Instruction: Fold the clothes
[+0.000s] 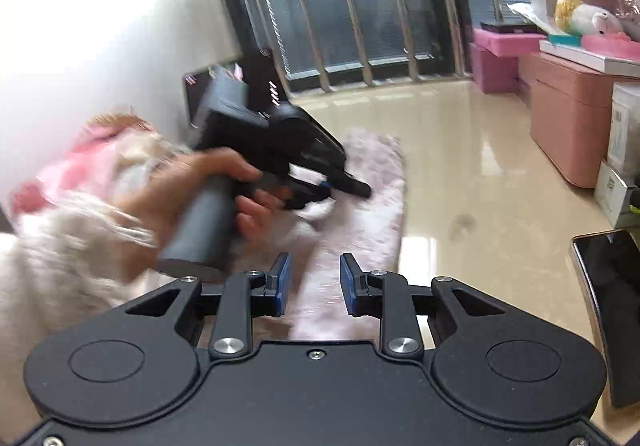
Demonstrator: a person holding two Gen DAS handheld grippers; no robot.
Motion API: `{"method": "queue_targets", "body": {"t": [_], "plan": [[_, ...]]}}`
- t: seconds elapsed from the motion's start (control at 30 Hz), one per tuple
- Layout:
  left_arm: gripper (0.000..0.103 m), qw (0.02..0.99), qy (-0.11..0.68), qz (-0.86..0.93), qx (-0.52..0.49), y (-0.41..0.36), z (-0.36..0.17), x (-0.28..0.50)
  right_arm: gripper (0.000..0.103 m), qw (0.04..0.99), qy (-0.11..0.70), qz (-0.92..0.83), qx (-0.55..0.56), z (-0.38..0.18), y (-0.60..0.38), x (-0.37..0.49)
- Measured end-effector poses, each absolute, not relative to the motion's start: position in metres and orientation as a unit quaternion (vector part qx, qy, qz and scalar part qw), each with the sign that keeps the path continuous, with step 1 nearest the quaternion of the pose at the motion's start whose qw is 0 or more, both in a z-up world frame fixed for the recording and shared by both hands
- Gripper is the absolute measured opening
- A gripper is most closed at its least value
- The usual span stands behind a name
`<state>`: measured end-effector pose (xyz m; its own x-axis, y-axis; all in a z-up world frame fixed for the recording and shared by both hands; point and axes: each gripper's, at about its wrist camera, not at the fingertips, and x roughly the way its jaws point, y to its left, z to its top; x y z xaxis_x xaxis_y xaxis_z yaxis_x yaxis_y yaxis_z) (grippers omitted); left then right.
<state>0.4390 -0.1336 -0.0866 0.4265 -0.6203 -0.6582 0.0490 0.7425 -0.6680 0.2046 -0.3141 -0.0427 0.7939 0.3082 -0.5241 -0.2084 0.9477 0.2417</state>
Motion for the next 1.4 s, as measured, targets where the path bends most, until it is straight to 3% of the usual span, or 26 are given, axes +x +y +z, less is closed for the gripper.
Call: {"method": "queue_targets", "body": {"t": [0.17,0.3,0.37,0.47,0.5,0.53,0.63,0.77,0.8,1.0,1.07,1.13,1.23,1.37,1.4], "plan": [[0.011,0.805,0.471,-0.198,-0.3,-0.131,-0.076,0.436,0.016,0.936,0.328,0.123,0.038,-0.079,-0.297,0.217],[0.054,0.828,0.433,-0.169,-0.314,-0.127,-0.059,0.43,0.016,0.942,0.318,0.107,0.006,-0.085,-0.286,0.206],[0.062,0.843,0.405,-0.156,-0.318,-0.126,-0.048,0.424,0.016,0.943,0.315,0.103,-0.005,-0.085,-0.283,0.204],[0.061,0.872,0.351,-0.196,-0.279,-0.14,-0.026,0.41,0.016,0.944,0.314,0.104,-0.011,-0.086,-0.283,0.203],[0.053,0.879,0.34,-0.212,-0.259,-0.148,-0.021,0.407,0.016,0.943,0.314,0.105,-0.009,-0.086,-0.283,0.203],[0.039,0.885,0.339,-0.223,-0.229,-0.16,-0.019,0.406,0.016,0.943,0.315,0.106,-0.007,-0.087,-0.285,0.205],[0.018,0.886,0.37,-0.233,-0.156,-0.191,-0.028,0.411,0.016,0.944,0.314,0.106,-0.008,-0.088,-0.285,0.206],[0.017,0.883,0.418,-0.188,-0.101,-0.208,-0.061,0.421,0.016,0.944,0.311,0.106,-0.012,-0.089,-0.284,0.206],[0.013,0.885,0.415,-0.183,-0.099,-0.209,-0.067,0.421,0.016,0.945,0.31,0.106,-0.011,-0.089,-0.284,0.206],[0.015,0.886,0.406,-0.176,-0.136,-0.205,-0.065,0.418,0.016,0.947,0.301,0.109,-0.012,-0.091,-0.285,0.204],[0.03,0.891,0.387,-0.178,-0.16,-0.2,-0.054,0.412,0.016,0.948,0.3,0.109,-0.009,-0.092,-0.286,0.203],[0.06,0.898,0.355,-0.185,-0.182,-0.197,-0.037,0.399,0.016,0.949,0.297,0.108,-0.008,-0.092,-0.286,0.203],[0.071,0.904,0.308,-0.223,-0.197,-0.201,0.0,0.367,0.016,0.95,0.294,0.108,-0.014,-0.093,-0.285,0.201],[0.075,0.899,0.271,-0.291,-0.185,-0.197,0.054,0.311,0.016,0.949,0.294,0.113,-0.013,-0.093,-0.287,0.202],[0.082,0.898,0.262,-0.305,-0.179,-0.194,0.066,0.297,0.016,0.949,0.293,0.115,-0.012,-0.093,-0.288,0.202]]}}
